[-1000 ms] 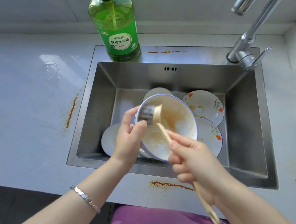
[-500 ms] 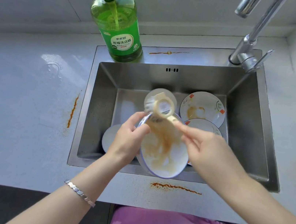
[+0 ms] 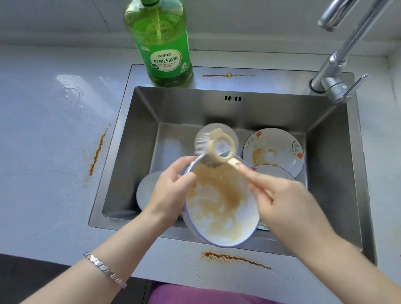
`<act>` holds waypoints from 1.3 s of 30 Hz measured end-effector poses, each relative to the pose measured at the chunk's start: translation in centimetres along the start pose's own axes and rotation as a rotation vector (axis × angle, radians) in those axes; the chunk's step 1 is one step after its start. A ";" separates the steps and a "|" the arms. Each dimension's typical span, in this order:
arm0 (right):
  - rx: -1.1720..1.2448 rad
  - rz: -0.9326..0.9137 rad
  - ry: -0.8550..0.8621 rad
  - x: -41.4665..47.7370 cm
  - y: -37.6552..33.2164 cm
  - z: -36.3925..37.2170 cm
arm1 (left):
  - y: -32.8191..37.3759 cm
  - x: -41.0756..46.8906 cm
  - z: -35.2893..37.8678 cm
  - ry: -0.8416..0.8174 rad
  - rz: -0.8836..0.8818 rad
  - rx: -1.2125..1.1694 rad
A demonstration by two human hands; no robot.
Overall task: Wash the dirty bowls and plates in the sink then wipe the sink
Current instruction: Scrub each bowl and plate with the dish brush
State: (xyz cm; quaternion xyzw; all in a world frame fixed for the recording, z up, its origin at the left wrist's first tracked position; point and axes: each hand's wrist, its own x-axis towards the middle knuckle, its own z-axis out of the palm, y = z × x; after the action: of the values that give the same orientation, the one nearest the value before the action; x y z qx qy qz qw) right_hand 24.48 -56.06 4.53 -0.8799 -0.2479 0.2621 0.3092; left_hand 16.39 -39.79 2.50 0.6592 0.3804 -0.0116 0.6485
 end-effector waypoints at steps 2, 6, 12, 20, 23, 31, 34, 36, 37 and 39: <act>0.042 0.088 0.020 0.3 1.4 -0.5 | 0.0 0.0 -0.4 0.038 -0.008 -0.012; 0.171 0.075 0.037 -0.4 1.1 0.8 | 0.2 -0.2 -0.3 0.064 0.018 -0.026; 0.275 0.124 0.065 0.2 2.2 1.0 | -0.2 -0.1 0.4 0.125 -0.029 -0.103; 0.702 0.355 0.201 -1.0 3.4 1.9 | -1.1 0.2 -0.2 0.254 -0.149 -0.266; 0.957 0.462 0.105 -0.1 2.7 2.4 | -1.9 0.2 -0.6 0.165 -0.216 -0.394; 1.238 0.416 -0.100 0.2 2.6 2.7 | -1.2 0.9 -0.2 -0.032 -0.204 -0.336; 1.098 0.450 0.017 0.0 2.8 3.3 | -1.7 1.7 -0.2 0.002 -0.143 0.002; 1.011 0.486 0.106 -0.1 3.2 3.8 | -1.9 1.5 -0.1 0.072 0.085 0.434; 0.992 0.499 0.147 -0.1 3.4 4.0 | -1.6 1.0 0.1 0.071 0.238 0.561; 0.984 0.508 0.212 -0.2 3.7 4.2 | -1.2 -0.2 1.0 -0.097 0.439 0.655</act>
State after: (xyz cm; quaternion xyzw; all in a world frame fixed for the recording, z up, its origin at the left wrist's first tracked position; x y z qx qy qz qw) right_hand 22.77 -56.94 -0.76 -0.6854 0.1556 0.3233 0.6337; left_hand 16.13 -40.94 1.47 0.8955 0.1756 -0.0245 0.4082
